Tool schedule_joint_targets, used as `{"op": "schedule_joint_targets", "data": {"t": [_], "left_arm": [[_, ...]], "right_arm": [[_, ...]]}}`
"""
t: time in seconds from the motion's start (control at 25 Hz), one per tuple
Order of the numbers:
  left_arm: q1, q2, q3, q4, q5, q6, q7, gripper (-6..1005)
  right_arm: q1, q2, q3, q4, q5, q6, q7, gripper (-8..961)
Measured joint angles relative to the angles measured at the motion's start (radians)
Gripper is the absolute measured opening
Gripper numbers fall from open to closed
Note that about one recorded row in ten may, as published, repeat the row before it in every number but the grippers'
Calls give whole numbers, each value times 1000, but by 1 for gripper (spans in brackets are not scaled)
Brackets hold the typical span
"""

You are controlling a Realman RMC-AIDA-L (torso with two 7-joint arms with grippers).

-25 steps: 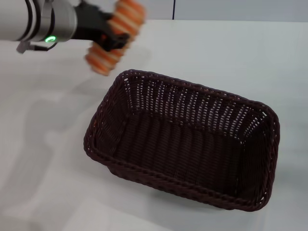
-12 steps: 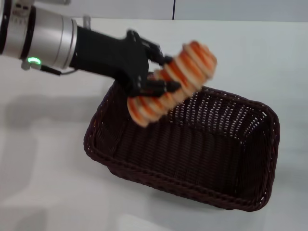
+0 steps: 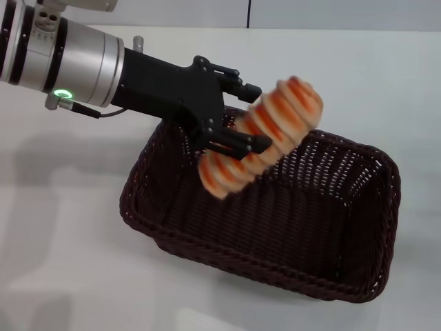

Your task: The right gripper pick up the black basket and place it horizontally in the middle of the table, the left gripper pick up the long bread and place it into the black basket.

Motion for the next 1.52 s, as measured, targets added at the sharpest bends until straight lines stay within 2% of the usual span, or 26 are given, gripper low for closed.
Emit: {"op": "schedule_joint_targets", "data": {"t": [0.08,0.28,0.32,0.36,0.44,0.48,0.52,0.56,0.6,0.64,0.68,0.76,0.84,0.92,1.04,1.08,1.12,1.16,1.24,1.28,1.32,1.52], "left_arm": [[0,0,0,2,5,16,5,764],[1,4,-10,-1,18,50,8,787],[21,2,-6,-22,29,140,17,791],[21,2,-6,-22,29,140,17,796],[64,-1,36,-47,63,312,48,805],[88,-2,71,-56,83,425,65,809],[115,-3,125,-56,114,606,80,814],[140,-3,194,-40,137,871,85,813],[149,-4,234,-19,142,990,85,813],[158,-5,304,25,145,1173,84,812],[158,-5,304,25,145,1173,84,812],[155,-5,464,160,148,1534,67,810],[126,-5,570,294,165,1798,17,809],[97,-5,644,441,214,2134,-124,809],[99,1,659,548,321,2422,-425,809],[102,5,653,600,382,2484,-604,809],[96,12,623,707,490,2547,-910,809],[96,12,623,707,490,2547,-910,809],[71,15,568,832,567,2594,-1180,809],[61,15,550,868,588,2605,-1258,809],[44,12,512,933,616,2618,-1403,809],[51,5,500,954,622,2634,-1435,809]], "right_arm": [[0,0,0,-1,0,0,0,809],[-5,0,1,-10,-1,1,0,809],[-7,0,0,-13,-1,1,0,809],[-7,0,0,-13,-1,1,0,809],[-8,0,-1,-13,-1,0,0,809],[-7,0,-1,-13,-1,-2,0,809],[-7,0,-1,-13,-1,-5,-1,809],[-7,0,0,-14,-1,-6,-1,809],[-7,0,1,-17,-1,-7,-3,809],[-7,0,1,-21,-1,-7,-5,809],[-7,0,1,-21,-1,-7,-5,808],[-8,-1,1,-25,-1,-7,-7,808],[-8,-1,-2,-26,-1,-5,-7,808],[-1,-2,-7,-23,-1,4,-4,808],[3,-2,-8,-18,-2,16,0,808],[5,-2,-10,-16,-2,26,1,808],[12,-2,-21,-7,-4,55,1,808],[12,-2,-21,-7,-4,55,1,808],[22,-1,-43,10,-11,102,6,808],[27,-1,-52,21,-18,126,12,808],[41,0,-69,58,-34,186,28,808],[67,2,-111,124,-41,296,68,808]]}}
